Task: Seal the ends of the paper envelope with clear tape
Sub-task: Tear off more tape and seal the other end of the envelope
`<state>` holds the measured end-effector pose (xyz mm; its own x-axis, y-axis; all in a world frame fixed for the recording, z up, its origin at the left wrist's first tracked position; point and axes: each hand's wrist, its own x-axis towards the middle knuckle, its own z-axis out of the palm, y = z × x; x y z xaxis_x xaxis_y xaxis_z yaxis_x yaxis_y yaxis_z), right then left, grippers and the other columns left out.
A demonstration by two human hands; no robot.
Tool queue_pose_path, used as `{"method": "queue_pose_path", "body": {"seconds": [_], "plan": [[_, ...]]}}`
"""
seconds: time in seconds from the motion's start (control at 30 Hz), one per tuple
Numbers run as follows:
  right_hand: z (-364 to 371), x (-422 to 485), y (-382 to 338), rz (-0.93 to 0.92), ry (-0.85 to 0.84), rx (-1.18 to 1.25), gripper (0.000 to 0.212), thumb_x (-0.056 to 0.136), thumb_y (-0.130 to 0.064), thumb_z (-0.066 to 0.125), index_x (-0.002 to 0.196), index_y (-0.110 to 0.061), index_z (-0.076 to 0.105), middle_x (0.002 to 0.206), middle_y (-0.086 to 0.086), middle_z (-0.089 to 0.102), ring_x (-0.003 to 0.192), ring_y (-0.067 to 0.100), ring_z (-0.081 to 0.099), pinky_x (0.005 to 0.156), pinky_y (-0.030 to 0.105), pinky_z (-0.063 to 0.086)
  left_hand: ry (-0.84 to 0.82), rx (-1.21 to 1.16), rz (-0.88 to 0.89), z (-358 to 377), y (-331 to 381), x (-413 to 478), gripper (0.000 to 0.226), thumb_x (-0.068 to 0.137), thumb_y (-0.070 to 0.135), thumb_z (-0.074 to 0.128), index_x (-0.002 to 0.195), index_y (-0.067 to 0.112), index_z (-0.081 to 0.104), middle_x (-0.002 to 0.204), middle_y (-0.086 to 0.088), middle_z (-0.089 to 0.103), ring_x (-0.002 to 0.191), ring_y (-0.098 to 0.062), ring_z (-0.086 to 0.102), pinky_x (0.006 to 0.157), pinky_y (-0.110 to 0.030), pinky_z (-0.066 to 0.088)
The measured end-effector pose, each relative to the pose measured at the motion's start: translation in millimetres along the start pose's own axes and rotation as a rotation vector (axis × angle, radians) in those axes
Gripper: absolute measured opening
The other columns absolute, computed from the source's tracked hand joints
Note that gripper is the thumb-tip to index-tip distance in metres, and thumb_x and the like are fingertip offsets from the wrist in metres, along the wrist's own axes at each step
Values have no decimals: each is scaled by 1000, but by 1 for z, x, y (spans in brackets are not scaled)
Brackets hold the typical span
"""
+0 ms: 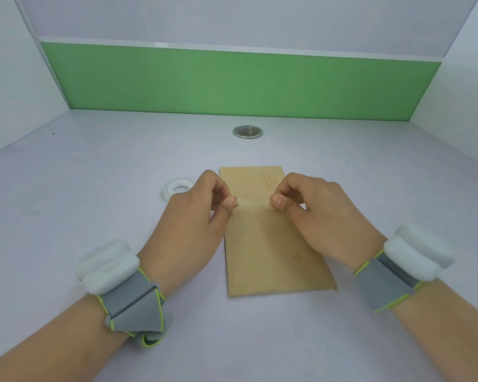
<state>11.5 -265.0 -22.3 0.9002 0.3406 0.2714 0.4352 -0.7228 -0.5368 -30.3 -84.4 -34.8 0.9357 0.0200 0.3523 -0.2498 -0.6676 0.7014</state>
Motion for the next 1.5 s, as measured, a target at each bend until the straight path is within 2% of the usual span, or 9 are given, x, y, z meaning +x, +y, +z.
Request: {"method": "queue_pose_path", "body": {"seconds": [0.07, 0.2, 0.33, 0.47, 0.67, 0.8, 1.0, 1.4, 1.5], "plan": [[-3, -4, -3, -19, -37, -32, 16, 91, -30, 52, 89, -19, 62, 92, -5, 69, 88, 15, 62, 81, 35, 48, 4, -22, -5, 0, 3, -4, 9, 90, 28, 51, 83, 23, 48, 85, 10, 71, 84, -2, 64, 78, -22, 48], [-6, -5, -6, -30, -67, 10, 15, 90, -29, 53, 84, -19, 63, 87, -6, 69, 80, 12, 62, 78, 29, 48, 6, -76, -30, -2, 4, -3, 10, 91, 25, 52, 83, 19, 52, 79, 12, 71, 76, 2, 64, 68, -7, 45], [-2, -2, -6, 77, 3, 291, 16, 93, -26, 50, 81, -19, 59, 80, -8, 71, 69, 7, 67, 71, 26, 50, -12, -265, -79, -3, 7, -1, 18, 89, 34, 53, 93, 17, 53, 82, 8, 73, 79, -2, 68, 69, -7, 43], [-3, -1, -9, 156, 94, 615, 20, 98, -21, 41, 80, -19, 51, 83, -5, 70, 74, 10, 67, 65, 26, 49, -95, -355, -76, -2, 12, -6, 52, 72, 50, 63, 114, 25, 47, 95, 7, 71, 92, -6, 66, 83, -26, 50], [-9, 0, -14, 99, 238, 719, 22, 101, -19, 30, 83, -19, 42, 88, -2, 68, 78, 16, 70, 66, 29, 52, -337, -165, 27, -1, 12, -10, 110, 49, 67, 68, 141, 41, 14, 118, 23, 55, 103, 8, 57, 72, -2, 39], [-9, 1, -12, 79, 397, 640, 22, 101, -19, 29, 82, -22, 40, 85, -6, 66, 67, 12, 68, 55, 23, 47, -477, 48, 49, -9, 16, -13, 129, 40, 77, 64, 144, 42, -2, 136, 34, 38, 120, 18, 35, 90, 2, 28], [-11, 3, -10, 104, 435, 608, 23, 100, -20, 29, 81, -25, 39, 88, -4, 65, 65, 9, 67, 54, 22, 45, -694, 462, 159, -8, 19, -17, 121, 41, 88, 49, 144, 40, 9, 149, 24, 14, 128, 12, 5, 112, -28, 12], [-6, 2, -14, 72, 411, 573, 20, 100, -21, 31, 82, -24, 41, 86, -5, 64, 64, 8, 66, 56, 24, 47, -669, 453, 175, -8, 16, -14, 115, 37, 96, 23, 140, 47, 20, 151, 27, 13, 135, 7, 6, 115, -38, 13], [-8, 3, -12, 71, 422, 572, 21, 100, -21, 31, 82, -24, 40, 86, -5, 64, 64, 9, 66, 55, 24, 47, -649, 486, 182, -4, 18, -16, 102, 44, 92, 29, 136, 50, 19, 150, 28, 13, 134, 7, 7, 110, -32, 14]]}}
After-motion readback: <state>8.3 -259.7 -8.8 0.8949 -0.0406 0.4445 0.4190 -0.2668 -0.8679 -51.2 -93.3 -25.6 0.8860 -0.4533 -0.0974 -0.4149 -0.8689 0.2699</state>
